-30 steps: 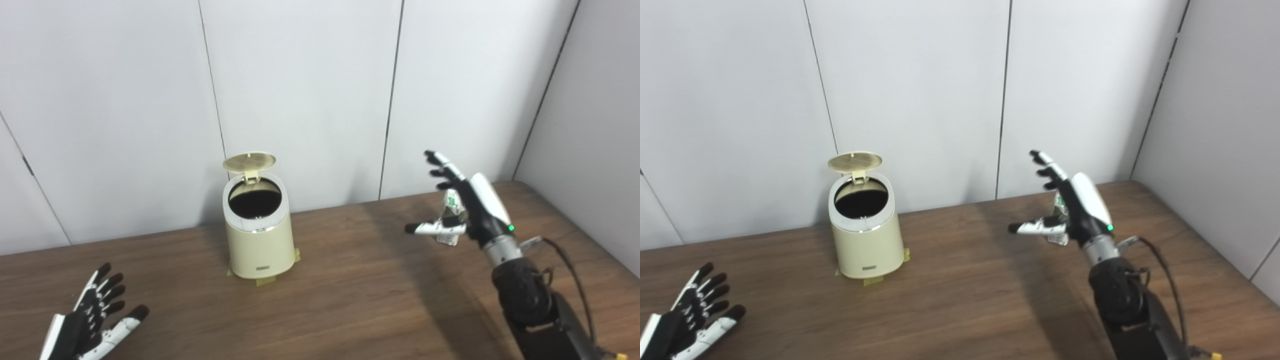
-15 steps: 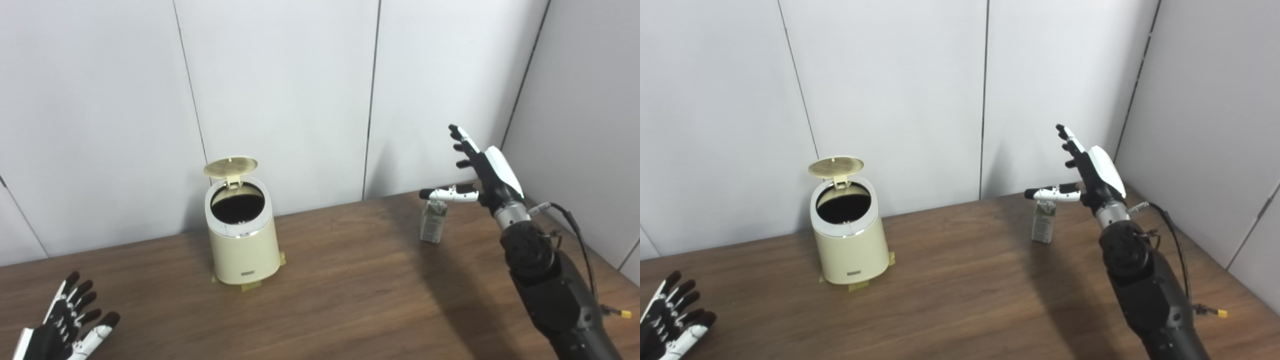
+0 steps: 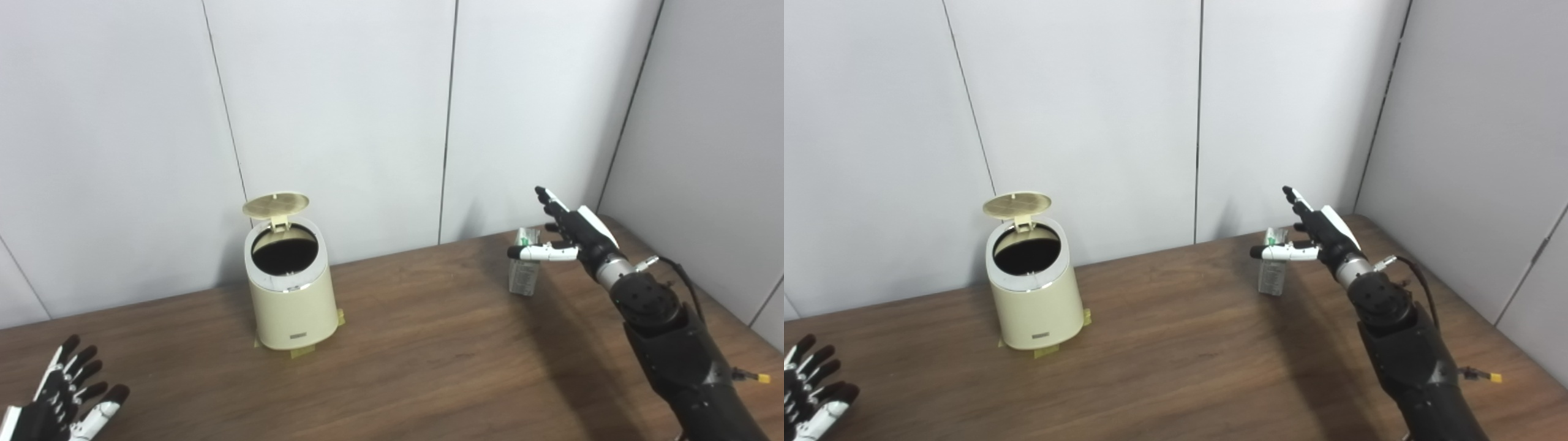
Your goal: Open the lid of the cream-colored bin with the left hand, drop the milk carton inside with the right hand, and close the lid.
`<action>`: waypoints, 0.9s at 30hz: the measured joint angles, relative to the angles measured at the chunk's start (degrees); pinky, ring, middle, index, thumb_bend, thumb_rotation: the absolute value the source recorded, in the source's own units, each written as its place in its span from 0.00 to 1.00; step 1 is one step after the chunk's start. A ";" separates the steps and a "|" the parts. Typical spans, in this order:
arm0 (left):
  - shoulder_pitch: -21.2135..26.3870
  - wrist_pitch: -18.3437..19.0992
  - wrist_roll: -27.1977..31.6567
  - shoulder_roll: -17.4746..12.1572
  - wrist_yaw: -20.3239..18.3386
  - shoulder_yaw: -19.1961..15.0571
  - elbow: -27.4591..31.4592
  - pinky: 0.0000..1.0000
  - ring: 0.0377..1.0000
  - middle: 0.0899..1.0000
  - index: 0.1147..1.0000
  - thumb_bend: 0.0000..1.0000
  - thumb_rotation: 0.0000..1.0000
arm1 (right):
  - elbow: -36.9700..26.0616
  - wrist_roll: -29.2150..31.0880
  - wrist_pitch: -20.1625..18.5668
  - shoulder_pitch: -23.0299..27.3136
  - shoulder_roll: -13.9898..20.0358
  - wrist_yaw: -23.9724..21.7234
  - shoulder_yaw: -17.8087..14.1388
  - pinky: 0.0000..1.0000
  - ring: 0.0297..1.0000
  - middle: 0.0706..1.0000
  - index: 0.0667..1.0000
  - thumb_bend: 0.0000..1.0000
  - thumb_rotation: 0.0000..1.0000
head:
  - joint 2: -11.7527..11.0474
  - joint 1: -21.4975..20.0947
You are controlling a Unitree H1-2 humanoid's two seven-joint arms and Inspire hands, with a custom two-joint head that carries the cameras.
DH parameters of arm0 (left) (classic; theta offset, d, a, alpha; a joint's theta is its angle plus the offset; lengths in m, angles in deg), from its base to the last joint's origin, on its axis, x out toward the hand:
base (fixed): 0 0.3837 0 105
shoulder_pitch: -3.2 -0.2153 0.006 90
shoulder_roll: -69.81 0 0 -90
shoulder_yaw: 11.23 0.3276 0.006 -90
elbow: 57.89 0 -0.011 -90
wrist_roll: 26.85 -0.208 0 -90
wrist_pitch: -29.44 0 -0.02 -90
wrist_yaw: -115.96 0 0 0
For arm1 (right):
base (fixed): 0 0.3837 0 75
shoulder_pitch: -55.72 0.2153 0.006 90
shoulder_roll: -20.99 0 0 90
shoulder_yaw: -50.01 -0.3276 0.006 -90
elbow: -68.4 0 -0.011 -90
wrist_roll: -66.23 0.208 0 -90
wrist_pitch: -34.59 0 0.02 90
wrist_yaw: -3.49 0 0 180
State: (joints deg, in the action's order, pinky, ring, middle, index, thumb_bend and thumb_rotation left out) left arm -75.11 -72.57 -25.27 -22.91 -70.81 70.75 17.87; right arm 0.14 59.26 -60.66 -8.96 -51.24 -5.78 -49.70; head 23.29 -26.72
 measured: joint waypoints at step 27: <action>0.59 -0.39 0.83 -0.71 -0.88 0.09 -1.75 0.81 0.90 0.92 1.00 0.77 0.42 | 11.17 1.57 2.79 0.70 -0.38 0.94 2.16 0.81 0.93 1.00 0.99 0.95 0.22 | 0.97 -0.26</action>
State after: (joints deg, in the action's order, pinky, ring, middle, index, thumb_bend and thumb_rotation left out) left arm -74.52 -72.95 -24.45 -23.62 -71.70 70.85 16.12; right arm 11.32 60.83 -57.88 -8.26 -51.62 -4.83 -47.54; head 24.26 -26.98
